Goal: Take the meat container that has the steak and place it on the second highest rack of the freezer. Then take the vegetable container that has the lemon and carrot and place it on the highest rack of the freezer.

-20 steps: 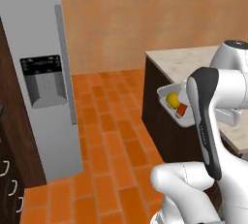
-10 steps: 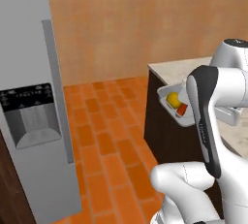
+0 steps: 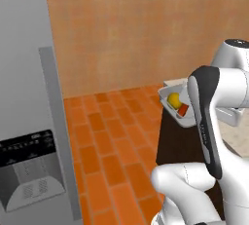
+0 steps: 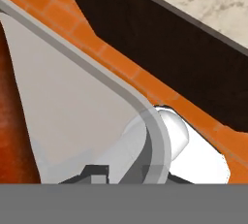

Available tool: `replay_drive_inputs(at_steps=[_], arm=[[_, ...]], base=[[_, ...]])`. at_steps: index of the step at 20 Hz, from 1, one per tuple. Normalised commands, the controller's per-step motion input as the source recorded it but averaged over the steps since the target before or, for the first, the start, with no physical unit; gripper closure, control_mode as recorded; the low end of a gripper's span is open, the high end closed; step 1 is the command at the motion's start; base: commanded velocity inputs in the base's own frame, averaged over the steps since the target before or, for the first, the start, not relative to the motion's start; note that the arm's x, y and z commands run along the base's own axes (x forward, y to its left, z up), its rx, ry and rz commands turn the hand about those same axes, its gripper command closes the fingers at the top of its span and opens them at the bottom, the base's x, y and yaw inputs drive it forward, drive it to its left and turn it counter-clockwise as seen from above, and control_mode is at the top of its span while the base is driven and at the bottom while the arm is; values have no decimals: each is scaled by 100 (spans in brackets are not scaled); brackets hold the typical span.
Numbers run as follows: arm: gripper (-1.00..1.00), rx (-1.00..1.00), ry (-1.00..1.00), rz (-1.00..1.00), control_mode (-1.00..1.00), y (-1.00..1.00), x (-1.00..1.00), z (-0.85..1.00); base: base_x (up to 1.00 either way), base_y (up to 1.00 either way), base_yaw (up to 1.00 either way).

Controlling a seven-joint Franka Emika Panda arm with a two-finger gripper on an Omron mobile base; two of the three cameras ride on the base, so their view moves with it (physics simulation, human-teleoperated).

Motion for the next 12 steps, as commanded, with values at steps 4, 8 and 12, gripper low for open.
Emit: replay_drive_inputs(at_steps=[4, 8, 12], arm=[[100, 0, 0, 0, 100, 0, 0, 0], [100, 0, 0, 0, 100, 0, 0, 0], [100, 0, 0, 0, 100, 0, 0, 0]], base=[[100, -3, 6], [100, -10, 19], [100, -23, 36]])
